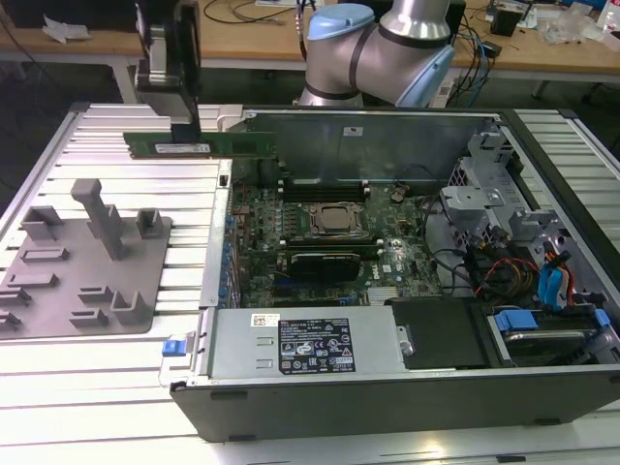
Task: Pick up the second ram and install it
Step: 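Pick up the second ram and move it above second insertion slot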
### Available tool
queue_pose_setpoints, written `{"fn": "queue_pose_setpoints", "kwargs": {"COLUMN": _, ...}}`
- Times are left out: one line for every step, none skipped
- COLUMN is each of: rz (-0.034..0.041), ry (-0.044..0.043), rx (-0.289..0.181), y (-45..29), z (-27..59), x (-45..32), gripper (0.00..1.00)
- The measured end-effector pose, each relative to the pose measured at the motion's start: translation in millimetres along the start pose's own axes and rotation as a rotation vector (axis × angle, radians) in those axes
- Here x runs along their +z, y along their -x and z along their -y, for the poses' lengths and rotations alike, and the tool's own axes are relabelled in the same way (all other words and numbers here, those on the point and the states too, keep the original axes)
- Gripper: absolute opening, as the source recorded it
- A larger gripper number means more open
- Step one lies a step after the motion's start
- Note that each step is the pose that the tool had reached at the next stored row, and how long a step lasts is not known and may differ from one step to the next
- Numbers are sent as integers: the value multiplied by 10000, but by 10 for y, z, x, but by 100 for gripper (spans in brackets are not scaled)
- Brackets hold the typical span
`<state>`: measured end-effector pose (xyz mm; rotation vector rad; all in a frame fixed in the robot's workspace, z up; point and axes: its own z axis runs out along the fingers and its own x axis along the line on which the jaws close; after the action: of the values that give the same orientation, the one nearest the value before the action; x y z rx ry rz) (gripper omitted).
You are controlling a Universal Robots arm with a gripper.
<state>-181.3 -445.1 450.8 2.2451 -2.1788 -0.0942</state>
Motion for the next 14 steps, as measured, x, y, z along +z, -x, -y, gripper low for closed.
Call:
{"fn": "queue_pose_setpoints", "kwargs": {"rz": 1, "ry": 0, "rx": 0, "y": -1, "z": 23, "x": 0, "gripper": 9}}
{"fn": "queue_pose_setpoints", "kwargs": {"rz": 1, "ry": 0, "rx": -1, "y": -2, "z": 47, "x": 0, "gripper": 9}}
{"fn": "queue_pose_setpoints", "kwargs": {"rz": 0, "ry": 0, "rx": -2, "y": -3, "z": 71, "x": -1, "gripper": 9}}
{"fn": "queue_pose_setpoints", "kwargs": {"rz": 1, "ry": 0, "rx": 0, "y": -4, "z": 133, "x": -1, "gripper": 9}}
{"fn": "queue_pose_setpoints", "kwargs": {"rz": 1, "ry": 0, "rx": 0, "y": -5, "z": 173, "x": 0, "gripper": 9}}
{"fn": "queue_pose_setpoints", "kwargs": {"rz": 1, "ry": 1, "rx": -1, "y": -7, "z": 236, "x": 0, "gripper": 9}}
{"fn": "queue_pose_setpoints", "kwargs": {"rz": 1, "ry": 3, "rx": 0, "y": -11, "z": 343, "x": -1, "gripper": 9}}
{"fn": "queue_pose_setpoints", "kwargs": {"rz": 1, "ry": 5, "rx": -2, "y": -14, "z": 438, "x": -3, "gripper": 9}}
{"fn": "queue_pose_setpoints", "kwargs": {"rz": 1, "ry": 8, "rx": 0, "y": -16, "z": 522, "x": -4, "gripper": 9}}
{"fn": "queue_pose_setpoints", "kwargs": {"rz": 2, "ry": 12, "rx": -2, "y": -19, "z": 617, "x": -1, "gripper": 9}}
{"fn": "queue_pose_setpoints", "kwargs": {"rz": 3, "ry": 23, "rx": 1, "y": -23, "z": 728, "x": 6, "gripper": 9}}
{"fn": "queue_pose_setpoints", "kwargs": {"rz": 1, "ry": 30, "rx": 0, "y": -26, "z": 826, "x": 10, "gripper": 9}}
{"fn": "queue_pose_setpoints", "kwargs": {"rz": 1, "ry": 36, "rx": -1, "y": -28, "z": 913, "x": 17, "gripper": 9}}
{"fn": "queue_pose_setpoints", "kwargs": {"rz": 3, "ry": 40, "rx": 2, "y": -29, "z": 985, "x": 26, "gripper": 9}}
